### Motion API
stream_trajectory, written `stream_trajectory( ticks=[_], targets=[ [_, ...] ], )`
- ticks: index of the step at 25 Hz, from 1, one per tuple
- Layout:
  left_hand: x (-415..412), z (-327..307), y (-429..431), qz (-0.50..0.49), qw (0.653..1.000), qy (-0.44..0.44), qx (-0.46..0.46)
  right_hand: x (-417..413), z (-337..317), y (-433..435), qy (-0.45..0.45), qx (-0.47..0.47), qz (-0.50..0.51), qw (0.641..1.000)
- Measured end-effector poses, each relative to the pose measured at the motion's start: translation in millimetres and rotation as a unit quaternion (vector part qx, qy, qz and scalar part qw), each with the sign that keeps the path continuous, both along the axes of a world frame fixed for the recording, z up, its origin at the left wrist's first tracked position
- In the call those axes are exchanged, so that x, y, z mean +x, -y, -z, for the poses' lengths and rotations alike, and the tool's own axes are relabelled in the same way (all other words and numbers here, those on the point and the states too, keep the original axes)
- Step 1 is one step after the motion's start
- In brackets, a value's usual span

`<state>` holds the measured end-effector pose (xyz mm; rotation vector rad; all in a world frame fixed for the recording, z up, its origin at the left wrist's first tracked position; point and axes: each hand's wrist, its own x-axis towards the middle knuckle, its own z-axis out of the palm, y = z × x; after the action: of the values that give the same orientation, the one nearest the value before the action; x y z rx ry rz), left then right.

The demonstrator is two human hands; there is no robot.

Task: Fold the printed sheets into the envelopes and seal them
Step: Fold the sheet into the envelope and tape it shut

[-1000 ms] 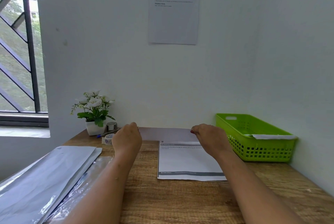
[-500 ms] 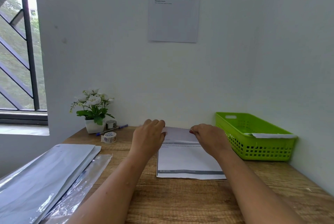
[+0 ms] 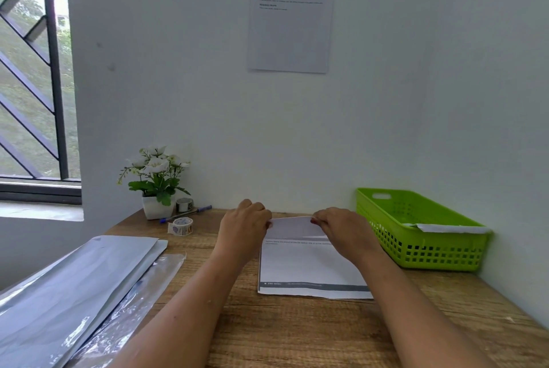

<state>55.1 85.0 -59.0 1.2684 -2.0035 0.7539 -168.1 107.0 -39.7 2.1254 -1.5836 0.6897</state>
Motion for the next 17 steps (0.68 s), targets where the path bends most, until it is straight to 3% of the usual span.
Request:
stream_trajectory(
  ticks=[17],
  targets=[
    [0.5, -6.8, -8.4, -0.003, 0.995, -0.065, 0.074, 1.8, -7.8, -10.2, -0.081, -0.058, 0.061, 0.993]
  ],
)
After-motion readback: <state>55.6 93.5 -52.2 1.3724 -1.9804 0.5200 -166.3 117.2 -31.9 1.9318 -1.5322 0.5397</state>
